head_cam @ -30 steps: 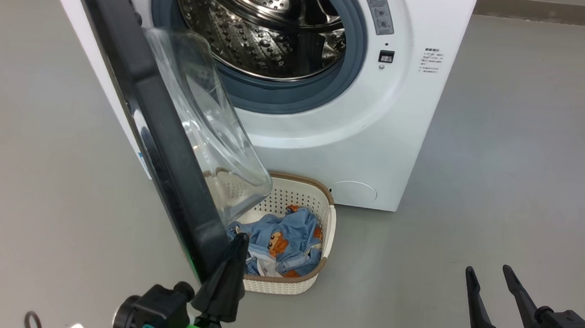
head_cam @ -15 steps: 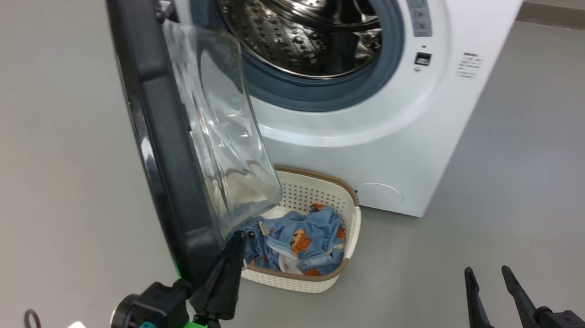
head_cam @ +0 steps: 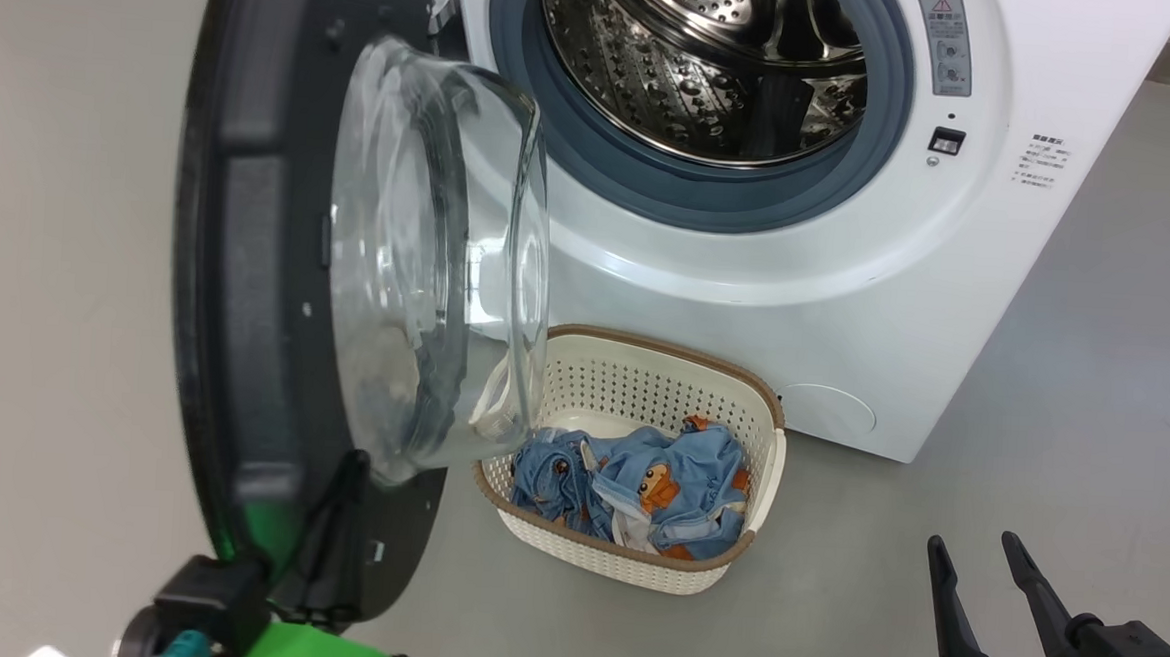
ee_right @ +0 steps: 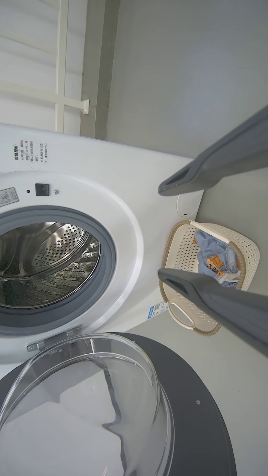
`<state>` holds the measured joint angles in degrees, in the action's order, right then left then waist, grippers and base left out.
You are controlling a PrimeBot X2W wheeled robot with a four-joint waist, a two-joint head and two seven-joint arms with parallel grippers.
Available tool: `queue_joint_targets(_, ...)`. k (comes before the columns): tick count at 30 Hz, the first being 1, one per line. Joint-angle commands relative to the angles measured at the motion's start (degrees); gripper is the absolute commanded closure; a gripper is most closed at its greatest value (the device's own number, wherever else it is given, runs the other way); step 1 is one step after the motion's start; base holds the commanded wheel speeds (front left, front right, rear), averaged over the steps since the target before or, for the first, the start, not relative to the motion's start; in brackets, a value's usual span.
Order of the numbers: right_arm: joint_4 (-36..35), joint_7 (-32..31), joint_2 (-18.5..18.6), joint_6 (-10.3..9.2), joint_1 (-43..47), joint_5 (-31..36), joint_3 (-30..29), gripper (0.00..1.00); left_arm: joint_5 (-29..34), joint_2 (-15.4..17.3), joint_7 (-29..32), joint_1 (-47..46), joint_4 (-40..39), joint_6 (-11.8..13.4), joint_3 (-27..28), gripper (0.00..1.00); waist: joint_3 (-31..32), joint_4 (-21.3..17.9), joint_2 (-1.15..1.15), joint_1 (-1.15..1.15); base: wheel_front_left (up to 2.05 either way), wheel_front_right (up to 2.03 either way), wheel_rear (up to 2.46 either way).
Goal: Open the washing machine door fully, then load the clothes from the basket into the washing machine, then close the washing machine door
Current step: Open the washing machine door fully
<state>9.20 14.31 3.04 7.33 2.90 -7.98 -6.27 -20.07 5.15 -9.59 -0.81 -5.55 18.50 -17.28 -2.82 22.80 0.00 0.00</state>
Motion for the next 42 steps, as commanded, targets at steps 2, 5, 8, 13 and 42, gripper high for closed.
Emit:
queue_joint_targets(2, -1.29, 0.69, 0.91, 0.16, -0.86, -0.54, 1.71, 0.00, -0.89, 1.59, -0.70, -0.71, -0.43, 1.00, 3.96, 1.00, -0.05, 0.21, 0.00, 0.00, 0.00, 0.00, 0.00)
queue_joint_targets(5, -1.25, 0.69, 1.02, 0.16, -0.69, -0.58, 1.94, 0.00, -1.82, 2.24, -1.46, -0.78, 0.66, 1.56, 6.37, 1.00, -0.33, 0.07, 0.00, 0.00, 0.00, 0.00, 0.00)
queue_joint_targets(8, -1.21, 0.69, 1.12, 0.16, -0.72, -0.58, 2.25, 0.00, -2.90, 2.68, -2.43, -1.04, 1.88, 2.13, 9.03, 1.00, -0.79, -0.40, 0.00, 0.00, 0.00, 0.00, 0.00)
queue_joint_targets(13, -1.26, 0.69, 1.32, 0.16, -0.64, -0.56, 2.13, 0.00, -4.59, 3.63, -3.80, -2.26, 4.42, 2.58, 13.53, 1.00, -1.29, -1.34, 0.00, 0.00, 0.00, 0.00, 0.00)
queue_joint_targets(42, -0.57, 0.69, 1.23, 0.16, -1.47, -0.61, 2.99, 0.00, -2.10, 11.34, -5.40, -17.26, 30.12, -0.51, 31.89, 1.00, -1.41, -4.93, 0.00, 0.00, 0.00, 0.00, 0.00)
